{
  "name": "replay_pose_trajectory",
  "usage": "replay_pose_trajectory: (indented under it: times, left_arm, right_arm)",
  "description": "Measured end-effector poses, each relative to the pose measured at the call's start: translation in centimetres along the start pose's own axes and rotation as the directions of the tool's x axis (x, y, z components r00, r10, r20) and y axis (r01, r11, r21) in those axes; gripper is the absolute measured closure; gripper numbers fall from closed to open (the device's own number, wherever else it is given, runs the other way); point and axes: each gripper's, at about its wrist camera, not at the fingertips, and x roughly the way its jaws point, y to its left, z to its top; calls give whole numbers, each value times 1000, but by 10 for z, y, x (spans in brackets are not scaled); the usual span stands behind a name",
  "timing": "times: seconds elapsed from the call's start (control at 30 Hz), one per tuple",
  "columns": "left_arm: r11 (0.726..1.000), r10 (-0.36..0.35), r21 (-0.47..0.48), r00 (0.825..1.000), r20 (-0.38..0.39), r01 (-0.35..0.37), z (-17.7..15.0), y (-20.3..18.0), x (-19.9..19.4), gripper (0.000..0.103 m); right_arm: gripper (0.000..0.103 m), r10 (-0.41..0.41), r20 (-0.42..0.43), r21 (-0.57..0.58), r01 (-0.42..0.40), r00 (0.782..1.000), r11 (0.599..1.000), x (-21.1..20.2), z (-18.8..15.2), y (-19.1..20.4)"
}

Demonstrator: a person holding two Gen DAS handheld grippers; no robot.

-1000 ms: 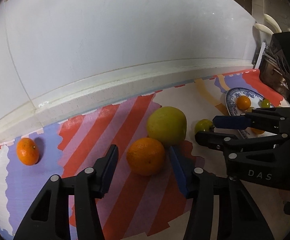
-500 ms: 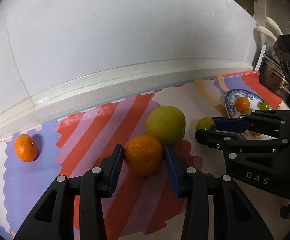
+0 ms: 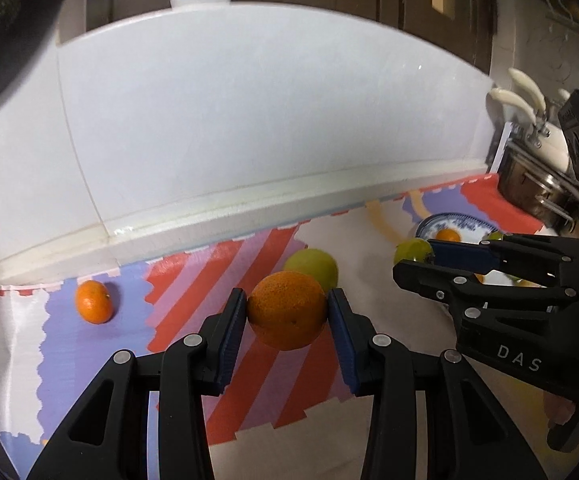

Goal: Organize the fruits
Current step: 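Grasp another orange with the left gripper while the right grasps another small green apple, then carry the orange and green apple over the plate and open both grippers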

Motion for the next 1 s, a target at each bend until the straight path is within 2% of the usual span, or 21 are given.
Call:
replay_pose_trajectory:
  times: [0.43,1.0]
  left_arm:
    - [1000,-15,3,994,107,14,7,-21,-64,62]
    - [995,-92,53,979,183,83,9,-64,-119,62]
  right_arm:
    - [72,-38,118,9,37,992,999,-78,-5,9]
    - [72,-106,216,64,95,971,993,-160,-27,1]
